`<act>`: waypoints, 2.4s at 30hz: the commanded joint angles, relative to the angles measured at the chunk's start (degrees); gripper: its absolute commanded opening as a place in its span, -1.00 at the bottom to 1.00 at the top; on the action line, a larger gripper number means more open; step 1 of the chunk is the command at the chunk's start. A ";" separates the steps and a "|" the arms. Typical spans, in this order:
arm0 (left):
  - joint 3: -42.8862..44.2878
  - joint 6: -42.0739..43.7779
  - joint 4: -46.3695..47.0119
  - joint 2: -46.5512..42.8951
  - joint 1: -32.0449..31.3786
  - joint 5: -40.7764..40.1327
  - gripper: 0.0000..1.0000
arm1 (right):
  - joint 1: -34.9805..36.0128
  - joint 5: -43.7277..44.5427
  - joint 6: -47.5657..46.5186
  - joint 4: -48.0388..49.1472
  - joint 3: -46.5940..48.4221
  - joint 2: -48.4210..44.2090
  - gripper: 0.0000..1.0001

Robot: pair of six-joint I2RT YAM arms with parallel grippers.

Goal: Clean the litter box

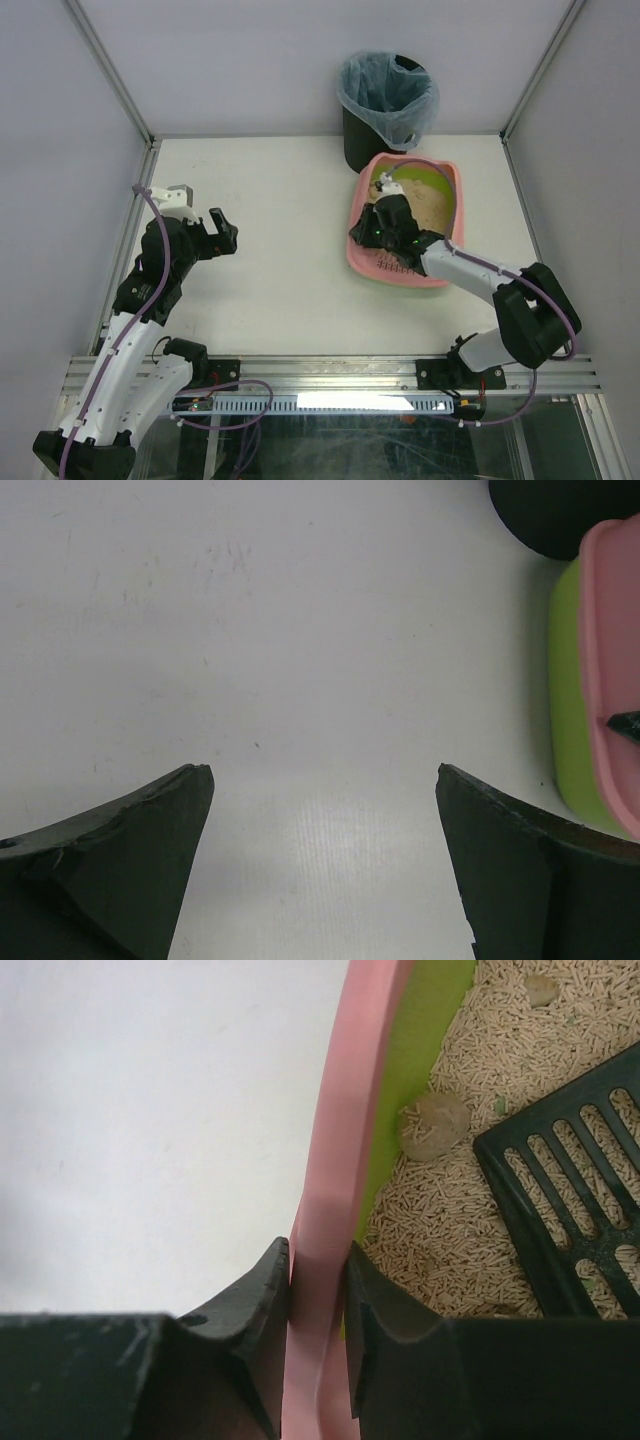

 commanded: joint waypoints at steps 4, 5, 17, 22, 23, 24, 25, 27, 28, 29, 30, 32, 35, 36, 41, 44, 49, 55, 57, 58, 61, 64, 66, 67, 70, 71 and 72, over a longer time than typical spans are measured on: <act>1.37 1.01 2.13 -0.19 0.79 0.90 0.98 | 18.01 -4.95 -6.69 -2.92 5.23 8.55 -0.78; 1.34 0.99 2.13 -0.27 0.77 0.69 0.98 | 19.76 -5.01 -6.94 -2.84 6.07 9.26 -0.78; 1.35 0.91 2.16 0.24 0.78 0.39 0.98 | 36.14 3.12 5.27 -4.11 9.25 12.29 -0.76; 1.31 0.82 2.18 0.31 0.82 0.17 0.98 | 40.93 11.34 18.10 -6.64 8.60 12.49 -0.74; 1.35 0.85 2.14 0.33 0.81 0.16 0.98 | 41.75 13.23 21.05 -6.19 7.53 11.99 -0.74; 1.23 0.86 2.14 0.41 0.82 0.26 0.98 | 42.89 15.65 23.46 -5.49 5.86 11.29 -0.76; 1.30 0.86 2.13 0.56 0.81 0.34 0.98 | 44.25 18.63 25.83 -4.65 4.59 10.41 -0.80; 1.38 0.84 2.13 0.83 0.79 0.64 0.98 | 46.68 23.44 29.14 -3.19 3.03 9.06 -0.90; 1.37 0.82 2.13 0.99 0.77 0.82 0.98 | 47.59 25.43 30.01 -2.94 2.85 8.76 -0.91; 1.33 0.81 2.13 1.15 0.79 0.86 0.98 | 48.20 27.01 30.43 -2.76 2.98 8.76 -0.92; 1.38 0.73 2.13 1.24 0.76 0.81 0.98 | 48.71 28.28 30.73 -2.61 3.34 8.78 -0.93; 1.45 0.74 2.09 1.38 0.85 0.80 0.98 | 48.91 29.62 29.42 -1.13 4.42 9.41 -0.94; 1.36 0.68 2.14 1.13 0.77 0.57 0.98 | 47.20 28.70 24.30 -0.30 8.56 11.99 -0.95; 1.35 0.65 2.13 0.96 0.76 0.46 0.98 | 46.35 27.45 22.33 0.81 9.78 13.02 -0.93; 1.34 0.64 2.09 0.79 0.71 0.42 0.98 | 44.23 25.87 14.38 0.30 13.45 13.87 -0.19; 1.38 0.65 2.06 0.77 0.79 0.35 0.98 | 44.06 26.38 10.46 -0.71 12.97 10.80 0.05; 1.36 0.64 2.07 0.77 0.79 0.40 0.98 | 43.56 26.70 6.61 -6.72 12.25 3.89 0.24; 1.42 0.69 2.05 1.01 0.85 -0.08 0.98 | 38.99 21.06 -4.40 -5.25 10.58 -8.31 0.29; 1.44 0.64 2.04 0.99 0.86 -0.31 0.98 | 34.02 19.04 -6.76 -6.67 11.66 -11.31 0.29; 1.51 0.71 1.97 0.95 0.88 -0.49 0.98 | 30.92 18.13 -7.96 -7.11 12.15 -12.73 0.29; 1.39 0.65 1.92 0.76 0.86 -1.10 0.98 | 21.19 19.01 -10.34 -8.26 14.58 -16.23 0.30; 1.47 0.59 1.88 0.92 0.83 -1.15 0.98 | 11.53 22.49 -10.70 -6.42 17.25 -18.17 0.42; 1.52 0.62 1.87 1.24 0.86 -1.08 0.98 | 4.22 22.68 -9.36 -5.39 19.35 -17.57 0.48; 1.50 0.58 1.82 1.35 0.83 -1.02 0.98 | 0.94 21.75 -8.42 -5.51 20.97 -16.67 0.50; 1.64 0.68 1.70 1.56 0.81 -1.03 0.98 | -7.48 18.06 -5.85 -7.44 27.87 -11.59 0.55; 1.57 0.70 1.70 1.51 0.90 -0.99 0.98 | -9.54 16.90 -5.40 -7.82 30.18 -9.54 0.57; 1.56 0.66 1.70 1.48 0.85 -0.93 0.98 | -11.45 15.60 -4.84 -8.59 32.99 -6.85 0.59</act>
